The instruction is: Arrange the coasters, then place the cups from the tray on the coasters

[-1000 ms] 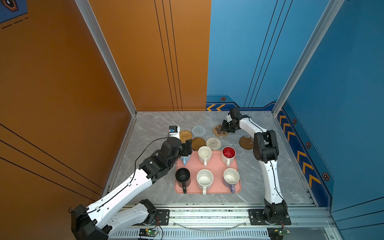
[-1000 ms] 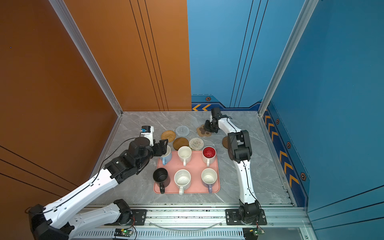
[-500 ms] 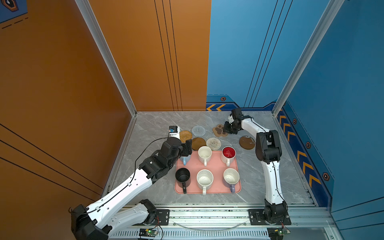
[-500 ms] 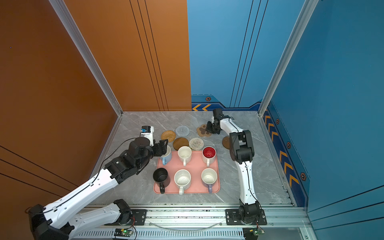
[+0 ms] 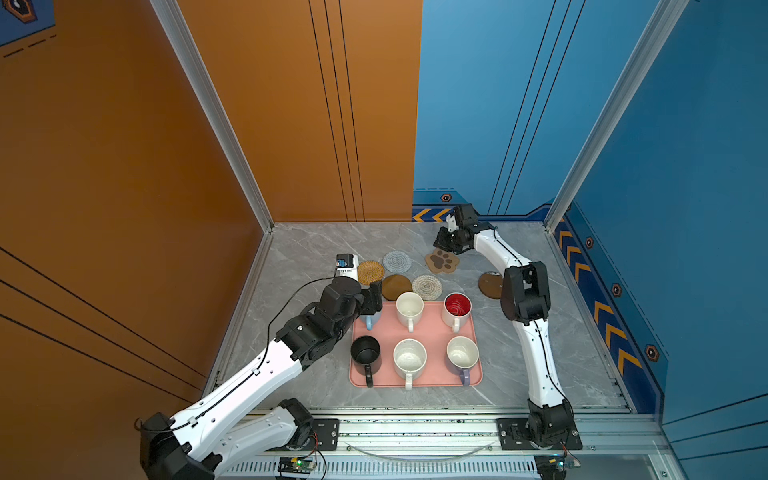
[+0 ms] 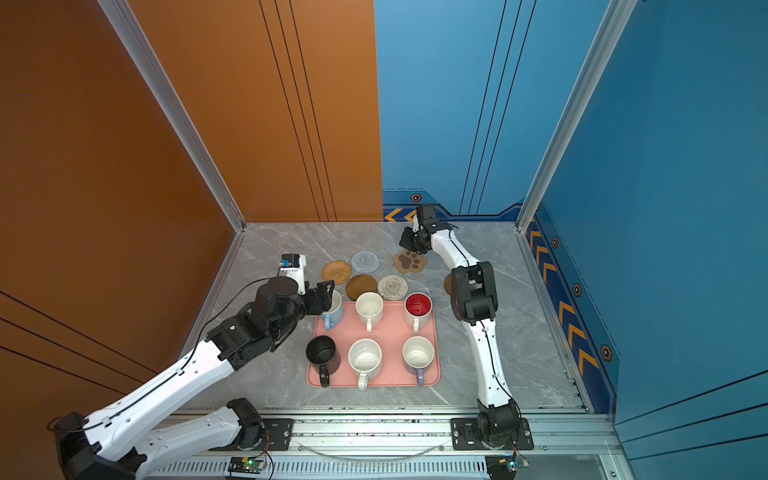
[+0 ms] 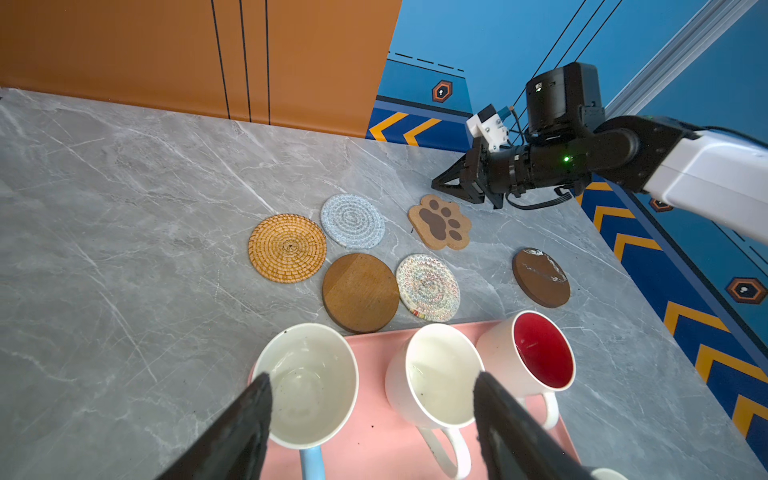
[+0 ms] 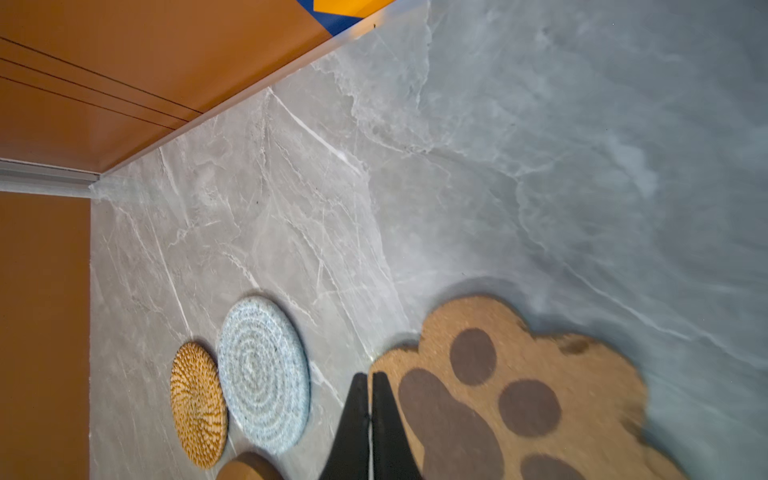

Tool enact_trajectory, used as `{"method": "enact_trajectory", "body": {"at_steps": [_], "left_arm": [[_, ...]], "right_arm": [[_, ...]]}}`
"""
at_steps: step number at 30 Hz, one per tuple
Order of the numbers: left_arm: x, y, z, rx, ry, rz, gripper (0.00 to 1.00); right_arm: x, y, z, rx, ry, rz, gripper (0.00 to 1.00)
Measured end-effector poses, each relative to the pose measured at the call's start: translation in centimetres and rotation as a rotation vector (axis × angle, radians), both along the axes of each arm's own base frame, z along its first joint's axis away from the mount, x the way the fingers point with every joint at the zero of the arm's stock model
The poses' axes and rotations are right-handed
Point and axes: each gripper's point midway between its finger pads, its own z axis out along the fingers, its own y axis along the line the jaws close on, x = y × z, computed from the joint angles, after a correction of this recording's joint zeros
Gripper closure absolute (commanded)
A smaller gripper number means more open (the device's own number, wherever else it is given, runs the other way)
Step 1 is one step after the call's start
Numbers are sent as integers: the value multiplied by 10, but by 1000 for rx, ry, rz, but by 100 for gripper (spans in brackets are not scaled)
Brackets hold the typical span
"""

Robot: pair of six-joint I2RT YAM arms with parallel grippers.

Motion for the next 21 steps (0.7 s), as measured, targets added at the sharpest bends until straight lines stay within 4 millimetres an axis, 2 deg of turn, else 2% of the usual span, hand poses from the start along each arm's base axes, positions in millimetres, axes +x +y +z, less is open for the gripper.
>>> {"method": "enact_trajectory", "body": {"at_steps": [5,15,21], "left_arm": [[-5,7,9,-13,-20,14,23],[-11,14,8,-6,-21,27,24],[-13,16,6,0,-17,33,24]], "right_arm": [[5,8,-37,40,42,-37,100],[19,20,-33,107,7,-78,100],[20,17,-38,94,7,-92,100]]}}
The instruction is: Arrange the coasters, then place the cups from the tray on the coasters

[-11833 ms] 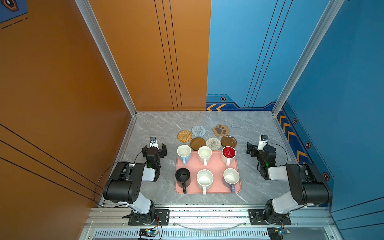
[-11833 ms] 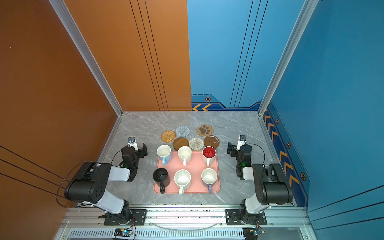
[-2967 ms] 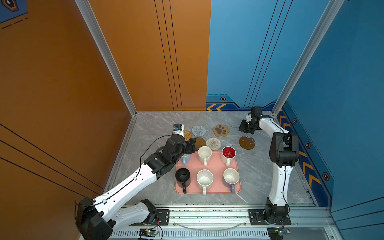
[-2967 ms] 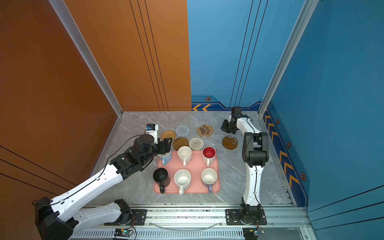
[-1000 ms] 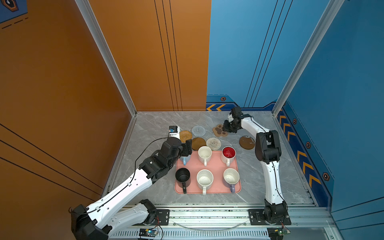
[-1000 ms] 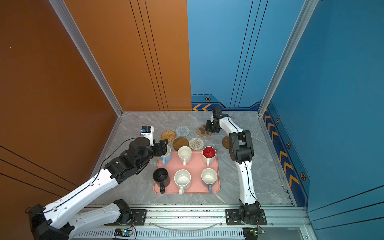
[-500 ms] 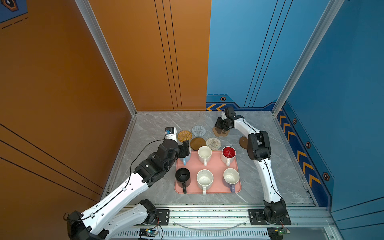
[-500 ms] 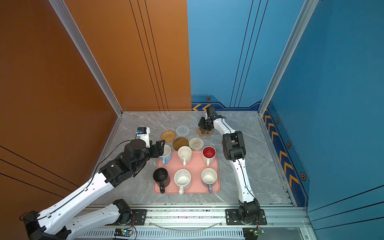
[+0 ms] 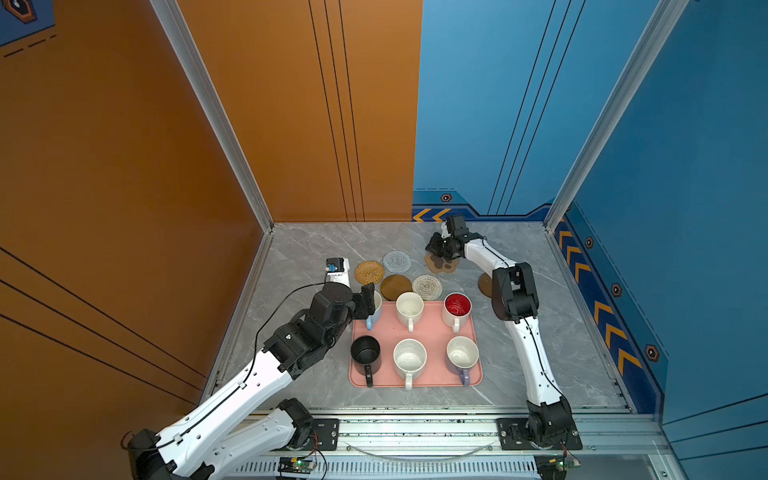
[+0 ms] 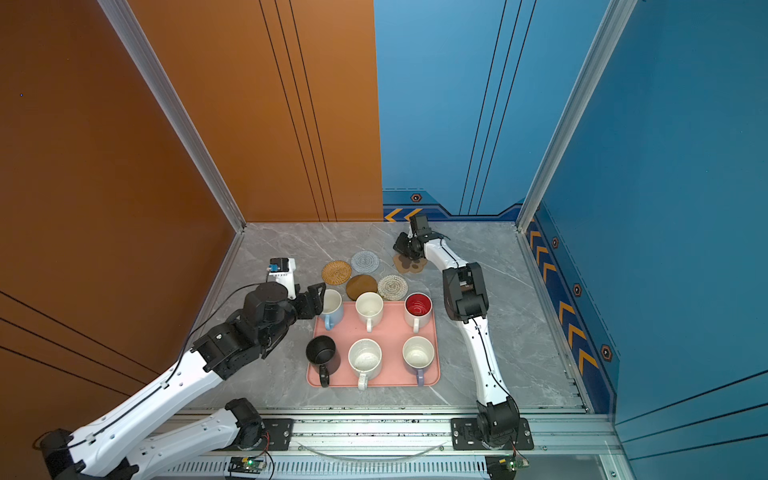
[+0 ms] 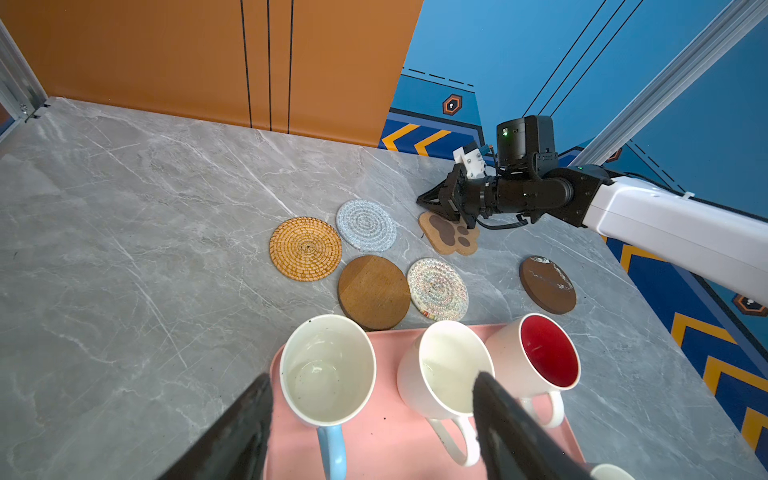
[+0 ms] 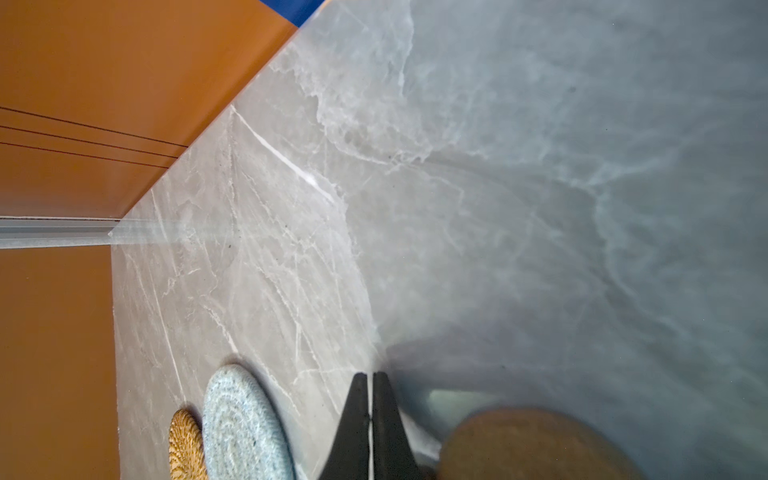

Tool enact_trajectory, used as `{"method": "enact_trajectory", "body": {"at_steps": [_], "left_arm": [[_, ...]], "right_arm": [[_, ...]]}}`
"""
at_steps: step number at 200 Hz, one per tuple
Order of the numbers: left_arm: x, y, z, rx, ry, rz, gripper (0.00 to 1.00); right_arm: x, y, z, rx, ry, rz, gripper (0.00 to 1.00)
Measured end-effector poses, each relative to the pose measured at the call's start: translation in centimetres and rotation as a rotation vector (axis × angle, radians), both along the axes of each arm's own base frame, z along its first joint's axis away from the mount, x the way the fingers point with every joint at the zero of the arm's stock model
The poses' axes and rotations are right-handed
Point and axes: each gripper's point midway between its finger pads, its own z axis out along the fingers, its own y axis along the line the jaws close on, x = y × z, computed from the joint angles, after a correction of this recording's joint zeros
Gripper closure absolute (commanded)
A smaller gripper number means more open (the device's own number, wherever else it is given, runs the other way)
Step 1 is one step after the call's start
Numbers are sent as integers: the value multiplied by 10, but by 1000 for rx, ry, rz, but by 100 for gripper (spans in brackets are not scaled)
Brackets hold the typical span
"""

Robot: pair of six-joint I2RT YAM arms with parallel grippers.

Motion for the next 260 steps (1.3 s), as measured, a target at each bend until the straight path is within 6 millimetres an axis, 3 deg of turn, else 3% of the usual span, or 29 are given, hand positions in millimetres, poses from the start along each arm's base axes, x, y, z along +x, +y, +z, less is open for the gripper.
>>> {"method": "enact_trajectory", "body": {"at_steps": [81,260], "left_arm": [[0,0,0,2,1,0,23],[2,-2,-6,15,17,0,23]], "right_arm": [[2,-20,-1,-95,-15,-23,100],[-54,-92,-4,-266,72,-40,100]]}}
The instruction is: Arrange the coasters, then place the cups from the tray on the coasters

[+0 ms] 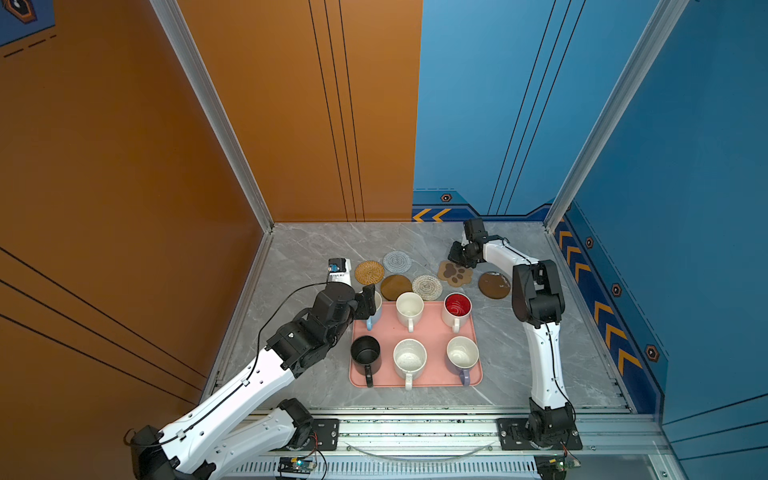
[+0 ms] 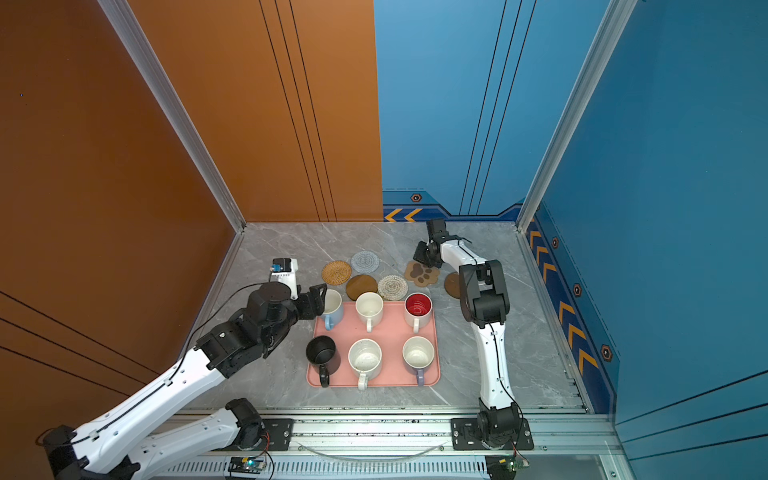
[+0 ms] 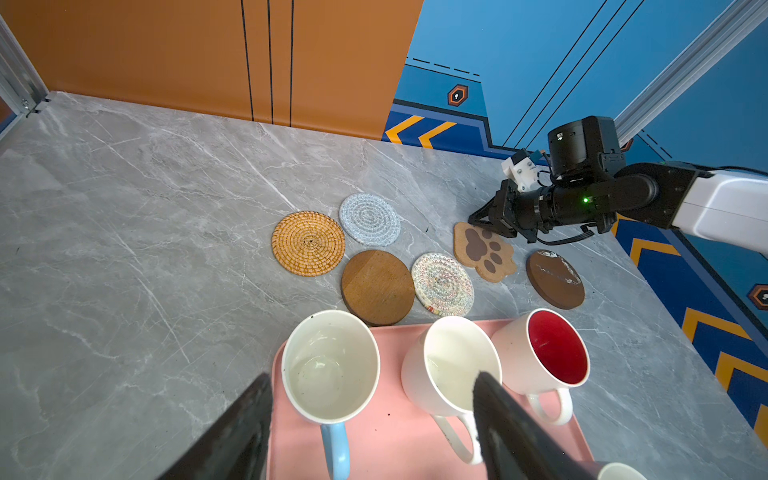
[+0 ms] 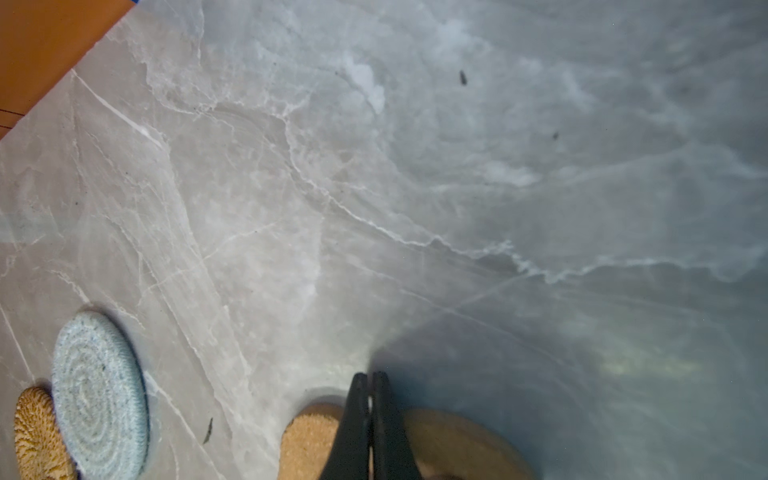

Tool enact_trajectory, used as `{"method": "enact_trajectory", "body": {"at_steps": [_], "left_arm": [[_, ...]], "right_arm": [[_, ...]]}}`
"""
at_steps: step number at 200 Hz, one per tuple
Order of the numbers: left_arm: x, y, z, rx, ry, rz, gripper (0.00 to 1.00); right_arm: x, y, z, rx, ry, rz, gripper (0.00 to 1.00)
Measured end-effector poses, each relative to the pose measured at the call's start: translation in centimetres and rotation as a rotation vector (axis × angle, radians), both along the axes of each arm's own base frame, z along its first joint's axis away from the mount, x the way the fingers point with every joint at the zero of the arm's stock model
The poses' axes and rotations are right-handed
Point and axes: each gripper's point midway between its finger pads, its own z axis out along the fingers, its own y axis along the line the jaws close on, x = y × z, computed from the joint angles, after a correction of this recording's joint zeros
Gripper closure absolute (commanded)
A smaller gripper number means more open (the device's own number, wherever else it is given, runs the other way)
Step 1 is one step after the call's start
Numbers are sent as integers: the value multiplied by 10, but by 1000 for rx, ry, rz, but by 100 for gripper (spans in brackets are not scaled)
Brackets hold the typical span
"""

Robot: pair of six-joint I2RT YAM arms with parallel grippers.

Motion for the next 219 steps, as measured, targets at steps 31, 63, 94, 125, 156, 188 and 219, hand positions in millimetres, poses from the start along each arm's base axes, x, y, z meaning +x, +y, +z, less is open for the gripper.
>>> {"method": "enact_trajectory", "body": {"at_steps": [31,63,94,125,156,188,219], "left_arm": [[0,0,0,0,0,-1,23],[0,0,0,0,0,-1,23],[0,0,0,0,0,-1,24],[0,0,0,0,1,-1,24],[0,-2,-2,1,5,-7,24],[0,-4,-3,3,9,-13,24],[-1,-6,-3,3,10,-19,24]], "right_arm": [[-10,-10,0,-22,10,-2,100],[-20,-14,0,-34,22,6,100],[-28,-19,-1,-49,32,8,100],[-38,-30,-1,-72,43,0,100],[-46,-43,0,-94,61,-21,100],[-49,-50,8,-98,60,-33,100],[-47,-45,30,-91,16,-26,100]]}}
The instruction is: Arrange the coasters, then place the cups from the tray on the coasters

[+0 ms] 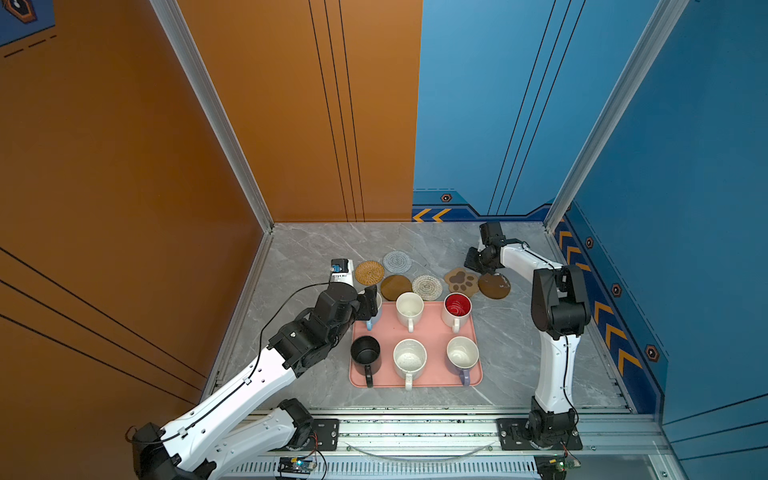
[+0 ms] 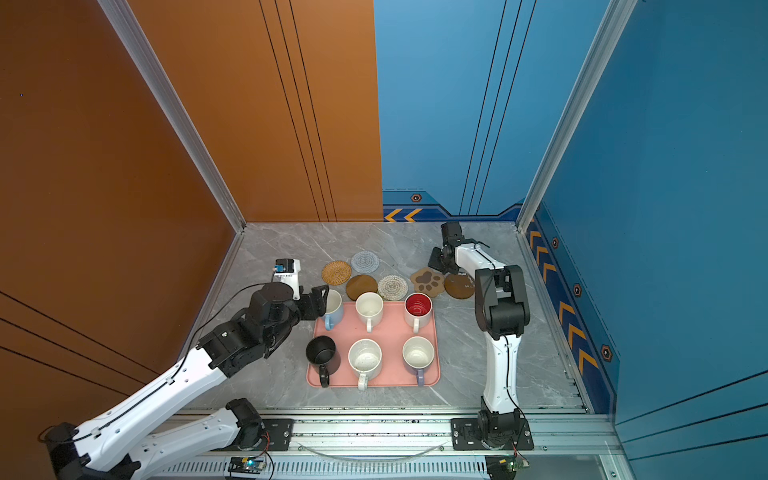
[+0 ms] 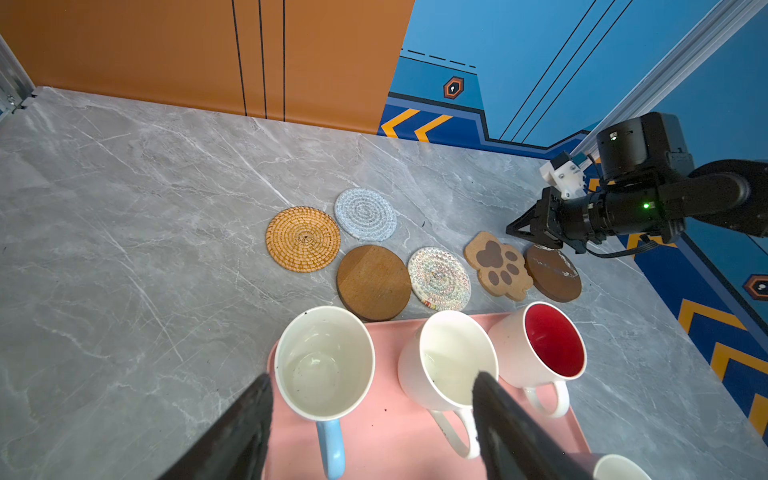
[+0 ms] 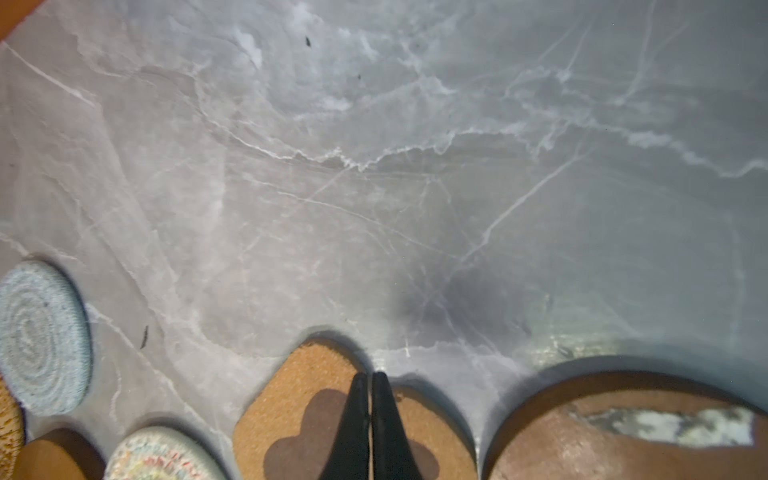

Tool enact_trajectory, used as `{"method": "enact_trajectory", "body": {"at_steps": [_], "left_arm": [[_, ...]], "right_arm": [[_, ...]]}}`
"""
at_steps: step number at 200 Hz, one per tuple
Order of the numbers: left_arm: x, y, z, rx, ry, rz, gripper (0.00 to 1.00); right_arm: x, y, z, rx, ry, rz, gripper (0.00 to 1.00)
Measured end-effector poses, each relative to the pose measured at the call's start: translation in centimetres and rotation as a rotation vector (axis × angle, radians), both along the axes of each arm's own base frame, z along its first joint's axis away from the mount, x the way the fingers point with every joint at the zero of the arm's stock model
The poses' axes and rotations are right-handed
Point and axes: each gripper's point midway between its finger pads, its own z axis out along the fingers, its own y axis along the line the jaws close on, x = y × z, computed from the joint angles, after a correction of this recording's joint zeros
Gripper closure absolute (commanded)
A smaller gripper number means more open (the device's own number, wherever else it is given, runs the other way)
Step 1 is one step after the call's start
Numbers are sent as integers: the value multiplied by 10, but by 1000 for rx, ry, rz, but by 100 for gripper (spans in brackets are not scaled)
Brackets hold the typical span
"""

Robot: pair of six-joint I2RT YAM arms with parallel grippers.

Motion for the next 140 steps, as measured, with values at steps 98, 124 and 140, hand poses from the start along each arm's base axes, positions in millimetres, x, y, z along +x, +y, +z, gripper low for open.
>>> {"method": "enact_trajectory", "body": {"at_steps": [98,124,140], "left_arm": [[33,-27,8,109,22,-37,29],[61,-37,20,149,29,-50,30],[83,-39,19,173,52,-49,30]], "right_arm": [[-17,69,70,71,-114,153,100],[-27,86,73,78,-113,190,100],[-36,92,73,82,-103,198,100]]}}
